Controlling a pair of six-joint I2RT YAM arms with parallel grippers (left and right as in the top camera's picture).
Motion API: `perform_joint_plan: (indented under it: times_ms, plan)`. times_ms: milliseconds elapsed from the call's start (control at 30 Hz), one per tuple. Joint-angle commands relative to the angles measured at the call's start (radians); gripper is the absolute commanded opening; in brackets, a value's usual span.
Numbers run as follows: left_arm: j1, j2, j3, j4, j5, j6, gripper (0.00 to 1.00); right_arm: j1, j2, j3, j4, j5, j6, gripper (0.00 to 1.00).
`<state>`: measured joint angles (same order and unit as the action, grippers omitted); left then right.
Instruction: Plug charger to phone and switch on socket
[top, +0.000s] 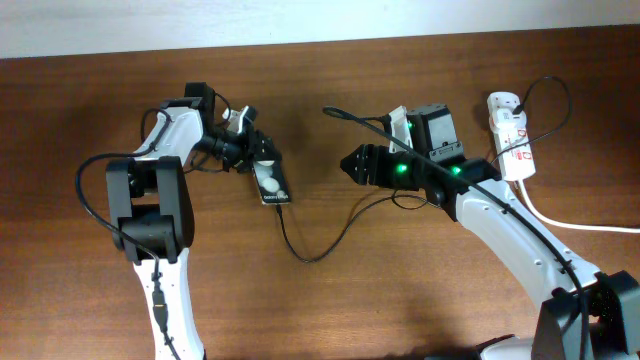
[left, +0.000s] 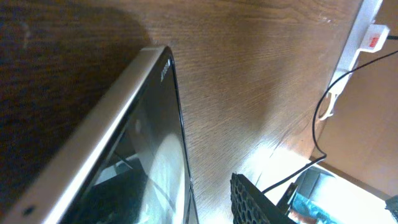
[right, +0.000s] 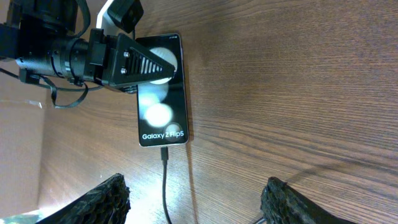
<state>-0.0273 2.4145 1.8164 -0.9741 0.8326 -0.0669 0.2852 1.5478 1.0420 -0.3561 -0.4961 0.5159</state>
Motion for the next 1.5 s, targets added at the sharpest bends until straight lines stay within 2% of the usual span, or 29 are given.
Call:
perform_joint_plan:
  times_ms: [0,300,700,867,1033,1300,1467]
  plan:
    - [-0.004,0.018,0.043,-0.061,-0.163,0.015,0.41,0.003,-0.012,0.007,0.000,0.011,-0.026,0.72]
    - [-0.004,0.018,0.156,-0.205,-0.388,0.011,0.43,0.003,-0.012,0.007,0.000,0.011,-0.031,0.73]
    - [-0.010,0.018,0.158,-0.217,-0.516,-0.013,0.45,0.003,-0.012,0.007,-0.010,0.011,-0.034,0.73]
    - [-0.010,0.014,0.240,-0.254,-0.527,-0.023,0.45,0.003,-0.012,0.007,-0.029,0.012,-0.051,0.73]
    - [-0.010,0.012,0.460,-0.381,-0.595,-0.023,0.46,0.003,-0.012,0.007,-0.039,0.011,-0.068,0.73]
    - [-0.010,0.012,0.921,-0.575,-0.597,-0.023,0.46,0.001,-0.012,0.050,-0.115,0.014,-0.099,0.71]
    - [-0.010,0.012,1.185,-0.671,-0.597,-0.023,0.49,-0.009,-0.012,0.154,-0.253,0.040,-0.146,0.57]
